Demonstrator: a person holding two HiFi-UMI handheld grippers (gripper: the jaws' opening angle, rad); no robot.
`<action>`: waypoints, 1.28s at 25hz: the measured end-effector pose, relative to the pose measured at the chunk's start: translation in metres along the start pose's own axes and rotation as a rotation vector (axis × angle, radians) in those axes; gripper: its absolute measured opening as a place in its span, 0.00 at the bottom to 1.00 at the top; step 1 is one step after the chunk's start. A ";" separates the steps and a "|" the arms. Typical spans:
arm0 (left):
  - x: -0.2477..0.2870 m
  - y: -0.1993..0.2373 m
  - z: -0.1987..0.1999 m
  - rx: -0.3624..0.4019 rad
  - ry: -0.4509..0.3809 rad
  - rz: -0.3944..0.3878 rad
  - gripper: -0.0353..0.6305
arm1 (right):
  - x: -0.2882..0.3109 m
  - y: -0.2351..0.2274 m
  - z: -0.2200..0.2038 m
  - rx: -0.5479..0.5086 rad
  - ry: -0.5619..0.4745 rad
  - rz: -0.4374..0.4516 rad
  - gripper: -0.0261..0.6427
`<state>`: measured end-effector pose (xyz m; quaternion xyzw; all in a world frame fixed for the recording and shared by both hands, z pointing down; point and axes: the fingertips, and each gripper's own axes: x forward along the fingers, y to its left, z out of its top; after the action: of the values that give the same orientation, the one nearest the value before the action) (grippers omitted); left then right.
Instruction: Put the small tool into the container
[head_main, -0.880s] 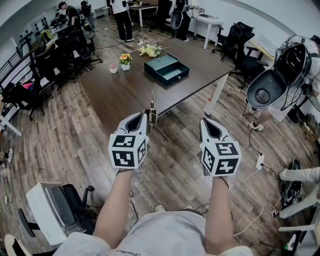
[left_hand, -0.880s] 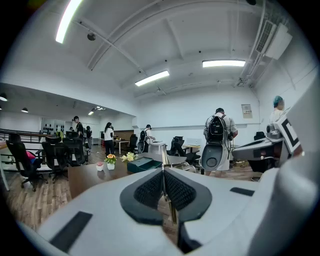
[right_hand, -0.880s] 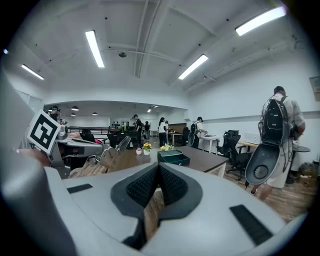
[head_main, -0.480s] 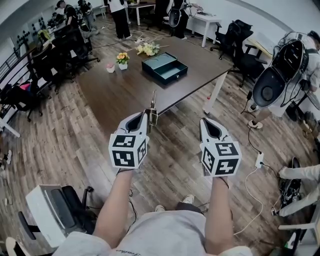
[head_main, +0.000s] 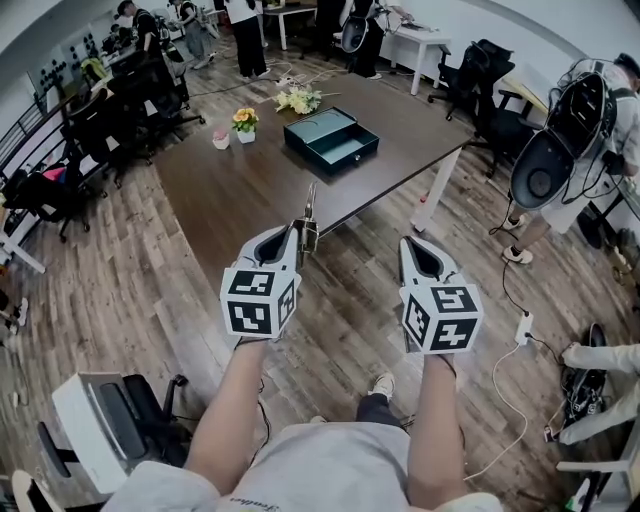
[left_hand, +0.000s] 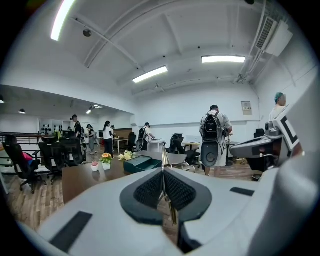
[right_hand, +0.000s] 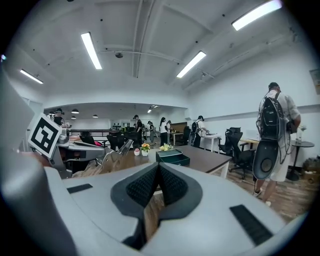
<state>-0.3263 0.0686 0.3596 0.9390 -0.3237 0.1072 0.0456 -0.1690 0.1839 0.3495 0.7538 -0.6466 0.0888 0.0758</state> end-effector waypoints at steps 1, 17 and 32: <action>0.005 -0.001 0.000 0.000 0.003 0.005 0.06 | 0.004 -0.005 0.000 0.002 -0.001 0.006 0.04; 0.113 -0.046 0.036 -0.008 0.019 0.141 0.06 | 0.077 -0.124 0.027 -0.023 -0.008 0.155 0.04; 0.164 -0.068 0.049 -0.025 0.039 0.234 0.06 | 0.122 -0.179 0.029 -0.054 0.008 0.262 0.04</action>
<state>-0.1505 0.0164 0.3491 0.8919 -0.4314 0.1261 0.0508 0.0274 0.0878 0.3497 0.6602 -0.7414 0.0835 0.0862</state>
